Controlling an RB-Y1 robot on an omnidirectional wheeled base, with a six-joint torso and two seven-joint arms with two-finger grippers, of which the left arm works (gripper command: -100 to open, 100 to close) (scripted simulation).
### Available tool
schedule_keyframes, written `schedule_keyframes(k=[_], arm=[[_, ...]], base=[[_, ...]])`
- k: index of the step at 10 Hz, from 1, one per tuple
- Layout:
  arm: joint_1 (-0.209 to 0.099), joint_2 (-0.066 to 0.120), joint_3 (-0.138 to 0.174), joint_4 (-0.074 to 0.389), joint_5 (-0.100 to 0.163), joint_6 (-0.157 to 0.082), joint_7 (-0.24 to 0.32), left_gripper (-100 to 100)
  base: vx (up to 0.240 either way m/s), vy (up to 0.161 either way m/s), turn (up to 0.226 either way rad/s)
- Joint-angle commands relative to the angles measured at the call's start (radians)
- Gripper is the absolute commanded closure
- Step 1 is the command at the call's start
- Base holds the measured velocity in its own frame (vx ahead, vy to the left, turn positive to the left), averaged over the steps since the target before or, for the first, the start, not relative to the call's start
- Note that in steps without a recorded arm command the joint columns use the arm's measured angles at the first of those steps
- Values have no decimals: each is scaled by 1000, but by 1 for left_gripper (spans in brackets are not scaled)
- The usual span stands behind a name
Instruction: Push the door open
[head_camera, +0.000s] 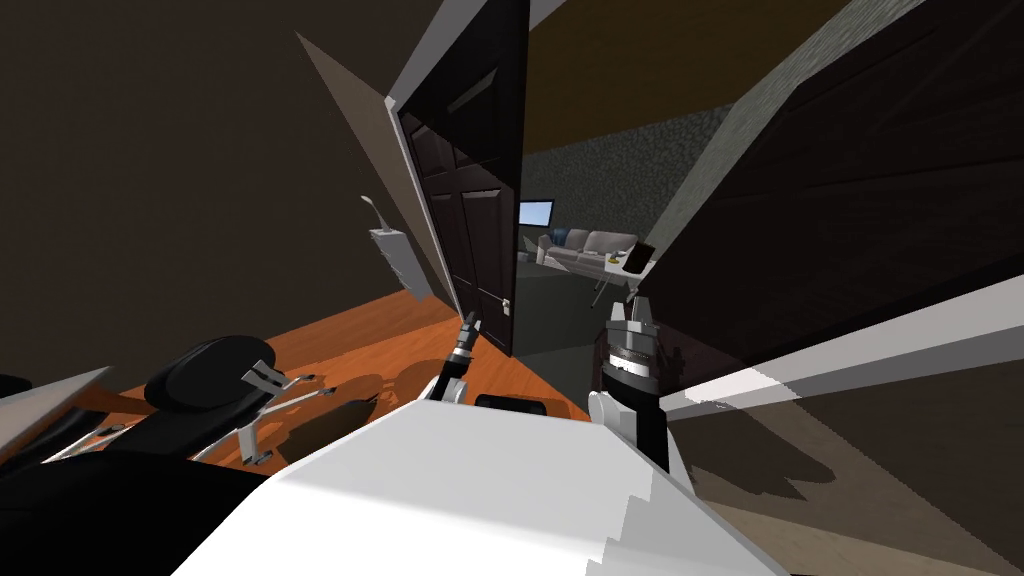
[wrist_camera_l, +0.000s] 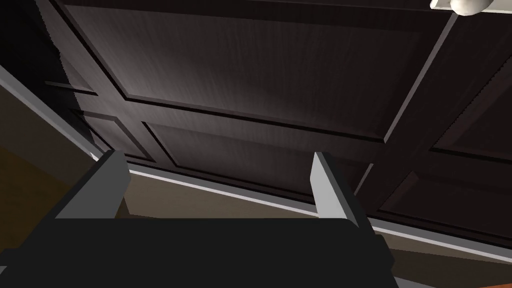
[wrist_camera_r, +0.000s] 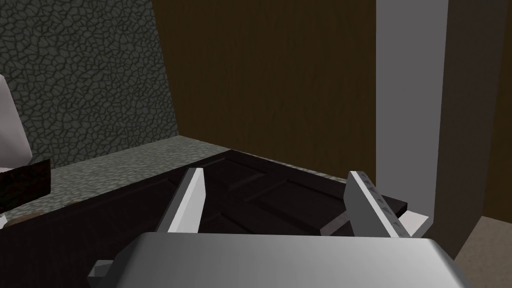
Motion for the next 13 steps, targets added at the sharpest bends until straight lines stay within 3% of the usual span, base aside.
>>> schedule_keyframes(k=[1, 2, 13], arm=[[-12, 2, -17, 50, -3, -15, 4, -100], [-12, 2, -17, 53, -3, -15, 4, -100], [-84, 14, -119, 369, -23, -102, 26, -100]], base=[[96, 77, -132], [63, 61, -47], [76, 72, -99]])
